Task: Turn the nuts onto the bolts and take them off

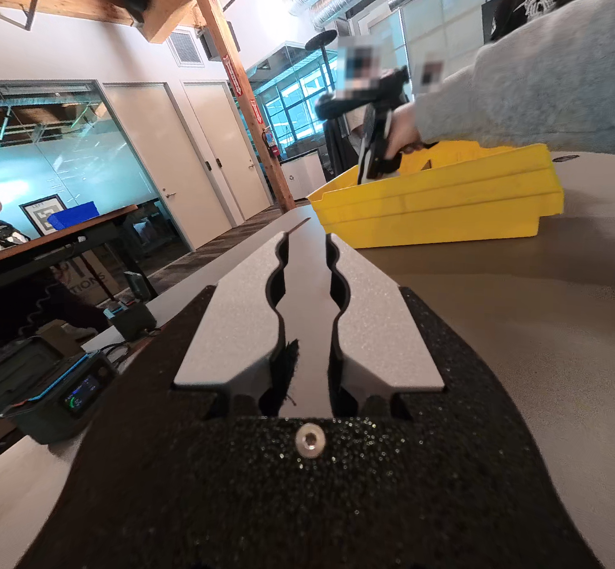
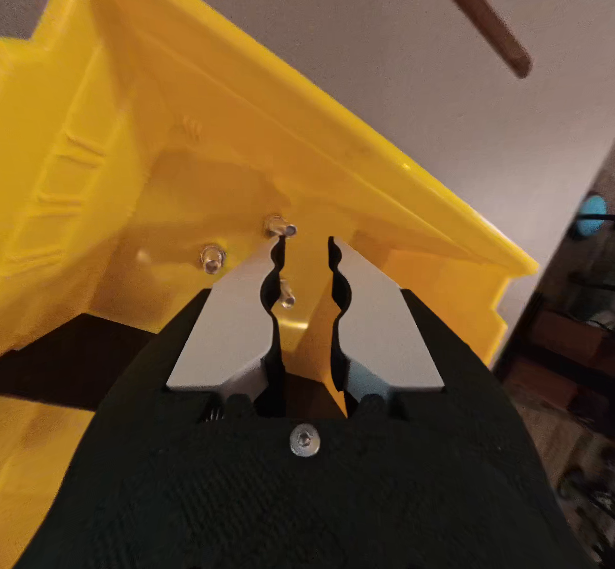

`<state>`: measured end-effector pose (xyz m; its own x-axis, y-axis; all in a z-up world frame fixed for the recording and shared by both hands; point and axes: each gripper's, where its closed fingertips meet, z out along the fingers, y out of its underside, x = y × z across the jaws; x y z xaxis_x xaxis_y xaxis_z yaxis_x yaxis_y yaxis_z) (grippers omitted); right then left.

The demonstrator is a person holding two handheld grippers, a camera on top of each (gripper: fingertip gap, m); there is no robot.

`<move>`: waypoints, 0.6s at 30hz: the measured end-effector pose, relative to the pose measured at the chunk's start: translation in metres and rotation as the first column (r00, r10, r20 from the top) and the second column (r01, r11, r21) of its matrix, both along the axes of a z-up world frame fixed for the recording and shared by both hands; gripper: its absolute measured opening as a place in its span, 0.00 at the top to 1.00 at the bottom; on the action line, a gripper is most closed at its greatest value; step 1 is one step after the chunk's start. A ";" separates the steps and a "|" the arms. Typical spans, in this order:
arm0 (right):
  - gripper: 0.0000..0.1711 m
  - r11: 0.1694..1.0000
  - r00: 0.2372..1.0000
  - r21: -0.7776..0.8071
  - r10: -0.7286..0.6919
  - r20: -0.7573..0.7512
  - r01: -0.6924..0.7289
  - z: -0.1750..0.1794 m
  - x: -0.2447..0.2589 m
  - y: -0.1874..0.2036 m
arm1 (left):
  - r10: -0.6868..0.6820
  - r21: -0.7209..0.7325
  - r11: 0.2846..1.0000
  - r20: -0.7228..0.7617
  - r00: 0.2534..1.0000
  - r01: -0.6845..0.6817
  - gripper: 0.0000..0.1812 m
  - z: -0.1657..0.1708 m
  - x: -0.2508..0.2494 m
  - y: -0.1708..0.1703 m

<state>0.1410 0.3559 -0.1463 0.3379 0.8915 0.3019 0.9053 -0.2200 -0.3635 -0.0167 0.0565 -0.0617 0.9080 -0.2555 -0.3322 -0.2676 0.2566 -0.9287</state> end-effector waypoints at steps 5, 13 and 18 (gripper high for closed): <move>0.83 0.953 0.951 0.282 -0.018 -0.308 0.109 0.104 -0.014 -0.037 | 0.049 0.017 0.999 0.014 0.999 -0.049 0.89 0.004 -0.013 0.001; 0.97 0.950 0.478 0.215 0.300 -0.826 -0.225 0.129 -0.130 -0.246 | 0.085 -0.114 0.990 0.059 0.995 -0.078 1.00 -0.015 -0.019 0.012; 1.00 0.930 0.370 0.350 0.366 -0.854 -0.112 0.088 -0.184 -0.242 | 0.208 -0.087 0.975 0.033 0.978 -0.204 1.00 -0.011 -0.038 0.012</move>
<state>-0.0426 0.1137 -0.0587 0.3036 0.9425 0.1397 0.0239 0.1390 -0.9900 -0.0546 0.0689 -0.0727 0.9566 -0.0864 -0.2782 -0.2670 0.1218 -0.9560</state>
